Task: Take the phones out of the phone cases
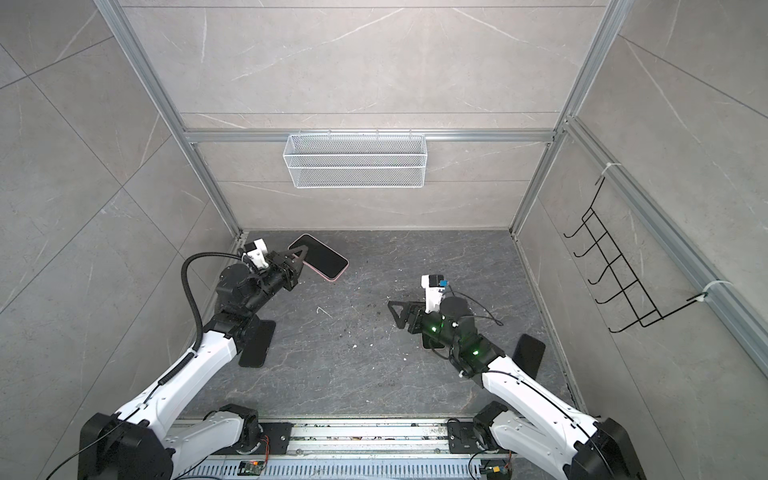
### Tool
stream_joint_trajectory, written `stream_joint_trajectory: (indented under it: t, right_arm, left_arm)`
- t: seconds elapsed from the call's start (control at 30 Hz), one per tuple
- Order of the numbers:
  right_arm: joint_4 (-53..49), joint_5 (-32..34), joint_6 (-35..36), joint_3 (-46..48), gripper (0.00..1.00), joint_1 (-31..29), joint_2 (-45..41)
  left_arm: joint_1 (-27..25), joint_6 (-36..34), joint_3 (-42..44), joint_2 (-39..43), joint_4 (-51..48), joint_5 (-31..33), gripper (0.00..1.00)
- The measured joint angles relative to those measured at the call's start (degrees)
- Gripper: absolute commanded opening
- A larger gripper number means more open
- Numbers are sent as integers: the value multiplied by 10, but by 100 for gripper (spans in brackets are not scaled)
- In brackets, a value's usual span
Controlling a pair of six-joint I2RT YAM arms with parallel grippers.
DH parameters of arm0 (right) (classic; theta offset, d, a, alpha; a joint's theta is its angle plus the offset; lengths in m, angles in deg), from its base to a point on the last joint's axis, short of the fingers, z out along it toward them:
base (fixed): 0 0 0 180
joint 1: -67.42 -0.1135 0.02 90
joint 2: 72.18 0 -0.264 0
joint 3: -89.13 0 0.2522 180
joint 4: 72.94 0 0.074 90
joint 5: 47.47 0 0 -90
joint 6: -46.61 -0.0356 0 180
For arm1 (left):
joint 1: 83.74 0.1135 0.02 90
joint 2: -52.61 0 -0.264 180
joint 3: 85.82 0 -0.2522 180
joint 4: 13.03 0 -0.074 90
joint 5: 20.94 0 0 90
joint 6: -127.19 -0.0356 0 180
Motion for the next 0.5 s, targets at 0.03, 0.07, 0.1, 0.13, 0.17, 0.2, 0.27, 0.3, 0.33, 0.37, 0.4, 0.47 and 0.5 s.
stream_joint_trajectory:
  t: [0.03, 0.07, 0.1, 0.13, 0.17, 0.2, 0.27, 0.3, 0.33, 0.37, 0.4, 0.47, 0.5]
  right_arm:
    - [-13, -23, -8, -16, 85, 18, 2]
    - [-21, -48, -15, -31, 85, 35, 4]
    - [-28, -71, -23, -45, 86, 46, 7]
    - [-33, -87, -28, -54, 86, 52, 9]
    - [-39, -103, -31, -63, 86, 54, 10]
    - [-43, -117, -34, -70, 86, 55, 11]
    - [-47, -141, -42, -79, 85, 55, 12]
    - [-47, -152, -47, -81, 85, 55, 12]
    - [-46, -160, -51, -81, 85, 55, 13]
    - [-44, -170, -59, -81, 85, 55, 15]
    - [-39, -177, -65, -81, 84, 55, 18]
    - [-24, -188, -78, -79, 84, 55, 23]
    - [-11, -195, -87, -77, 84, 55, 26]
  left_arm:
    - [1, -9, -7, -14, 7, -28, 0]
    - [0, -15, -17, -33, 20, -63, 0]
    - [-1, -15, -27, -53, 41, -97, 0]
    - [-1, -12, -37, -69, 65, -124, 0]
    - [-2, -7, -47, -86, 93, -150, 0]
    - [-4, 0, -56, -98, 120, -173, 0]
    - [-5, 7, -69, -107, 155, -200, 0]
    - [-7, 7, -73, -107, 167, -212, 0]
    - [-9, 7, -78, -106, 175, -223, 0]
    - [-12, 5, -83, -104, 180, -231, 0]
    - [-15, 2, -87, -102, 184, -236, 0]
    - [-21, 0, -88, -98, 190, -247, 0]
    - [-24, 0, -88, -97, 192, -251, 0]
